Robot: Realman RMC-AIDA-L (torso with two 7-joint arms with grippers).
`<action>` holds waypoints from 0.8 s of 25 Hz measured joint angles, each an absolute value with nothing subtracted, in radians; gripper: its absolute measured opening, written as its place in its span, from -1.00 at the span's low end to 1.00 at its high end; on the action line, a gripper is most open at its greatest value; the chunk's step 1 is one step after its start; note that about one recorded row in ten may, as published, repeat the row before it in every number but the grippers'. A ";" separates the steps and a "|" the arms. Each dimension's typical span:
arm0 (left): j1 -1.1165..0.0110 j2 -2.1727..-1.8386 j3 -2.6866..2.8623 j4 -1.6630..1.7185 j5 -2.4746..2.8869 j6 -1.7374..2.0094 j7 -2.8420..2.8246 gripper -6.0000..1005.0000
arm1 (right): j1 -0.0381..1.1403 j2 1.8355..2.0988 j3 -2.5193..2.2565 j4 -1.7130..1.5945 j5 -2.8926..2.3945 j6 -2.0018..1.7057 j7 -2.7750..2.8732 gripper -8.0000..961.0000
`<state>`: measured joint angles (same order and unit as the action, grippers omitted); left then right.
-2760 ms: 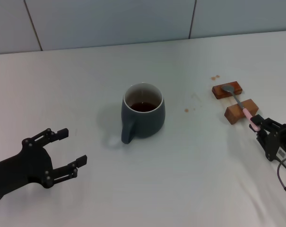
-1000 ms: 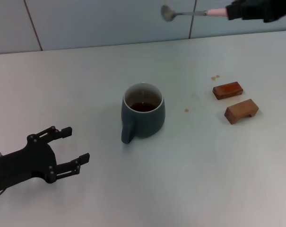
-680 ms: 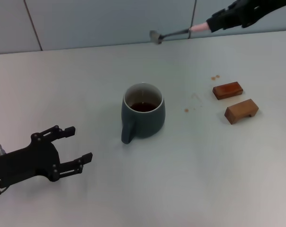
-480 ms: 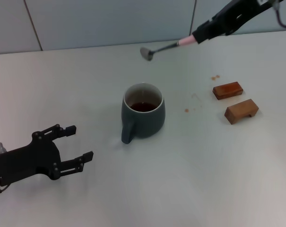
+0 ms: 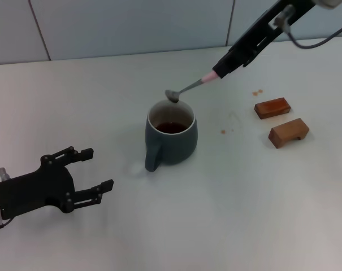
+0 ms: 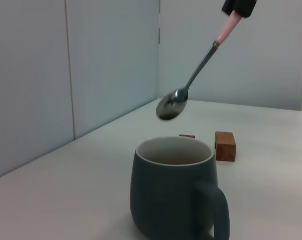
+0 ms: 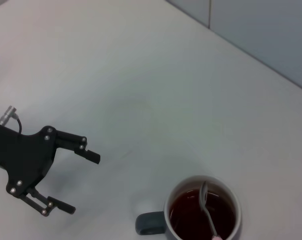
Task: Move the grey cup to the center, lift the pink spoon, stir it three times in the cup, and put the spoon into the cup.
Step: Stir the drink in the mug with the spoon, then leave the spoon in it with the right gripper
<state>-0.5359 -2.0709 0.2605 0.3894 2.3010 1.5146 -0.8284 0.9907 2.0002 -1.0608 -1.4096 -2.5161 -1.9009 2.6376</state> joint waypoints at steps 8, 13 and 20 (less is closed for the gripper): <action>-0.539 -2.071 0.265 0.384 2.301 1.500 -0.828 0.67 | 1.042 2.013 -1.106 -1.241 -2.574 -1.810 2.605 -0.76; -0.544 -2.071 0.265 0.383 2.301 1.498 -0.828 0.67 | 1.086 2.014 -1.108 -1.108 -2.594 -1.744 2.573 -0.76; -0.546 -2.071 0.265 0.382 2.301 1.497 -0.828 0.67 | 1.132 2.029 -1.118 -1.048 -2.682 -1.726 2.565 -0.76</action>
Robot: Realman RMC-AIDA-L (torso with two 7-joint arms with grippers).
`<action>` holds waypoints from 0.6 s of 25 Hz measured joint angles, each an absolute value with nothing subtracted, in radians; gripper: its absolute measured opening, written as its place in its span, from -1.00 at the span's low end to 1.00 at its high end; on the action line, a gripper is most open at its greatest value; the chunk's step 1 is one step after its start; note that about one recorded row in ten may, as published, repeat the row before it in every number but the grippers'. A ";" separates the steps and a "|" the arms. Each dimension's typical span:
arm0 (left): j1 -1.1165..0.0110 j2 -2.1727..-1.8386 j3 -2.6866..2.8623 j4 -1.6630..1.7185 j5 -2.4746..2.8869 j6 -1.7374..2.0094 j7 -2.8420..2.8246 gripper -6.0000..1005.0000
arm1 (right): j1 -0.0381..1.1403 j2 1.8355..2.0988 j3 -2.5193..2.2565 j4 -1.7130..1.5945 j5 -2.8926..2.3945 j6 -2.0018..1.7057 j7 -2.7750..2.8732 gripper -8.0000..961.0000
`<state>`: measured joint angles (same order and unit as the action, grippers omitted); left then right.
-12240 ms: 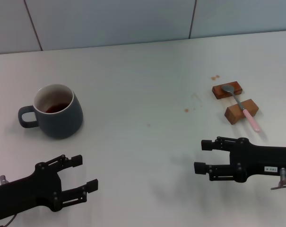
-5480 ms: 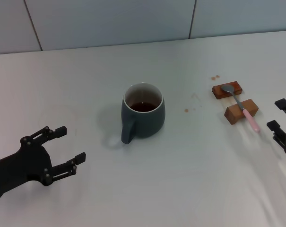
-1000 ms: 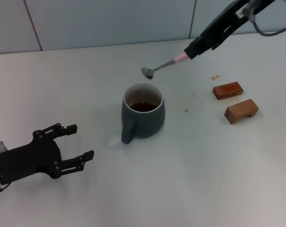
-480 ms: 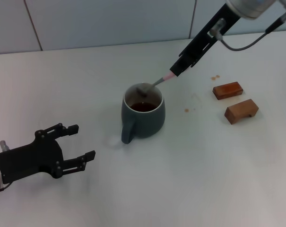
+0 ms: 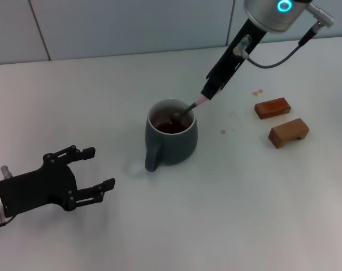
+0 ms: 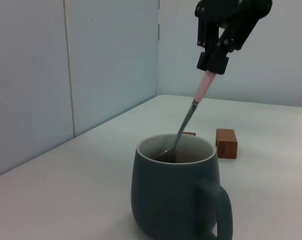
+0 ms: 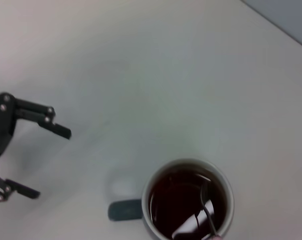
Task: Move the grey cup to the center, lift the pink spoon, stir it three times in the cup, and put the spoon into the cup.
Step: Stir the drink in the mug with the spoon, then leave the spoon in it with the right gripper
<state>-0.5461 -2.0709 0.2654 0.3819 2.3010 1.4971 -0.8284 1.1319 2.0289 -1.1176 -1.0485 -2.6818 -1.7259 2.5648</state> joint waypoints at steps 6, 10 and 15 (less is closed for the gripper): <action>-0.546 -2.071 0.265 0.382 2.301 1.497 -0.828 0.67 | 1.175 2.053 -1.132 -0.984 -2.684 -1.729 2.547 -0.76; -0.546 -2.071 0.265 0.382 2.301 1.497 -0.828 0.67 | 1.203 2.069 -1.130 -0.929 -2.683 -1.664 2.535 -0.76; -0.549 -2.071 0.277 0.382 2.299 1.497 -0.828 0.67 | 1.210 2.053 -1.124 -0.903 -2.711 -1.597 2.535 -0.76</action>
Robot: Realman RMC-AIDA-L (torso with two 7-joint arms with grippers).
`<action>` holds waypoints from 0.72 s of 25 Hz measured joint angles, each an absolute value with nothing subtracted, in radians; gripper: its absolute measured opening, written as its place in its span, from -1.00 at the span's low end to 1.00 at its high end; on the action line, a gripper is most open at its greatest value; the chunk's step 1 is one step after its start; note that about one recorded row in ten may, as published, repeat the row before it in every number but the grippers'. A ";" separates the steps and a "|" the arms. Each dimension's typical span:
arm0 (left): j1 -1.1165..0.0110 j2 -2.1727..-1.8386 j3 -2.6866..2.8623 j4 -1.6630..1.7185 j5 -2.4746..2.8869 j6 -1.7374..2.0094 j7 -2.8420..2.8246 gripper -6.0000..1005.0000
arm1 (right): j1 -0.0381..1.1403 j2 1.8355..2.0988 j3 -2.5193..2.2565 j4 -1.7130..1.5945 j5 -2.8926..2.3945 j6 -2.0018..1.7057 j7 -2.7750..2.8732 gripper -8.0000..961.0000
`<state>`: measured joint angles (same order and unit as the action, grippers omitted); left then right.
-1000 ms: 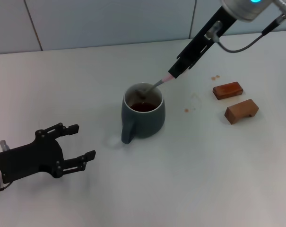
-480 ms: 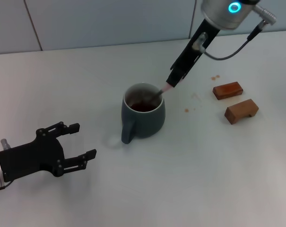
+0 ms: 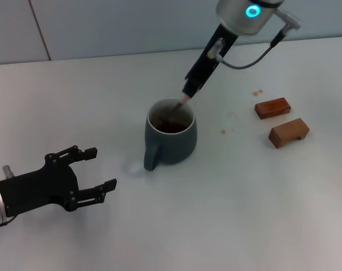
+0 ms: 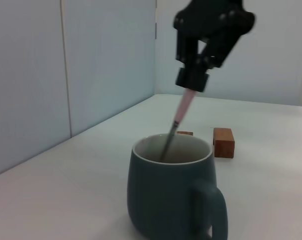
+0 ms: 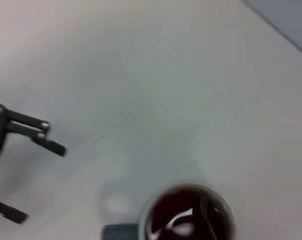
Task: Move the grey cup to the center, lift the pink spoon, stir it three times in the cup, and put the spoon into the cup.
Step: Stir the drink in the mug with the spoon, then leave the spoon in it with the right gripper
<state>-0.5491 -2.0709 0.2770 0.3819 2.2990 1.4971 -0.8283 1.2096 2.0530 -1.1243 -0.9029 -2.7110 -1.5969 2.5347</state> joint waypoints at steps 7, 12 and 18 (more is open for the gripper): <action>-0.552 -2.071 0.278 0.382 2.299 1.497 -0.828 0.67 | 1.207 2.046 -1.117 -0.906 -2.723 -1.685 2.532 -0.75; -0.552 -2.071 0.279 0.381 2.301 1.497 -0.828 0.67 | 1.229 2.075 -1.125 -0.892 -2.695 -1.669 2.514 -0.75; -0.552 -2.072 0.279 0.380 2.301 1.497 -0.828 0.67 | 1.254 2.058 -1.123 -0.835 -2.726 -1.590 2.513 -0.74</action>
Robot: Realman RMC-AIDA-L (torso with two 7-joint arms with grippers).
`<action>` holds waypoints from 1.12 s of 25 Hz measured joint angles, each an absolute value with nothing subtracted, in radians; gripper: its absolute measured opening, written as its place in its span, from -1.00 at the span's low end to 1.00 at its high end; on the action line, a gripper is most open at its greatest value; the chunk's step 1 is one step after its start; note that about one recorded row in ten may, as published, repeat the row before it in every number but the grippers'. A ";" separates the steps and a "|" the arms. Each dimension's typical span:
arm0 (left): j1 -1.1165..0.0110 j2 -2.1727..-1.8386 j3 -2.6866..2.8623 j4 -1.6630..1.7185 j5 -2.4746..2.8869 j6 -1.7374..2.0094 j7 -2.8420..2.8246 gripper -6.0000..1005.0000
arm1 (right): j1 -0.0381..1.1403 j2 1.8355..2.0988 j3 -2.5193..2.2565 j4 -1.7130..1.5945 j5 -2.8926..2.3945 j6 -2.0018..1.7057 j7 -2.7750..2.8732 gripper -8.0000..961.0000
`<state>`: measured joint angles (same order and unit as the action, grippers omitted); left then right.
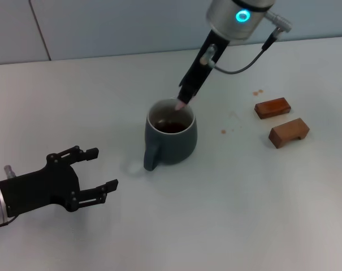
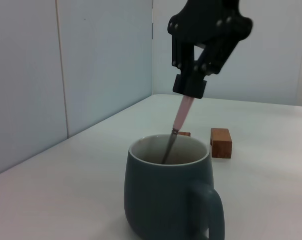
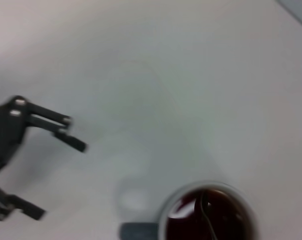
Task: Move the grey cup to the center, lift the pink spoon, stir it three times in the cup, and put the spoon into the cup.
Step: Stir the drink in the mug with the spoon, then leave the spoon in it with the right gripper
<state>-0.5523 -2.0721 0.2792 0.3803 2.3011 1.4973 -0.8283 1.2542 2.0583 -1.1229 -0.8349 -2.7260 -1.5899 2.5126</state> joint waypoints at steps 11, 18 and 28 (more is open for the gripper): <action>-0.551 -2.072 0.279 0.378 2.299 1.497 -0.827 0.67 | 1.232 2.083 -1.159 -0.911 -2.674 -1.671 2.516 -0.73; -0.552 -2.072 0.279 0.377 2.295 1.502 -0.827 0.67 | 1.230 2.072 -1.166 -0.908 -2.720 -1.609 2.527 -0.72; -0.563 -2.073 0.293 0.375 2.294 1.498 -0.828 0.67 | 1.195 2.078 -1.157 -0.958 -2.705 -1.688 2.536 -0.71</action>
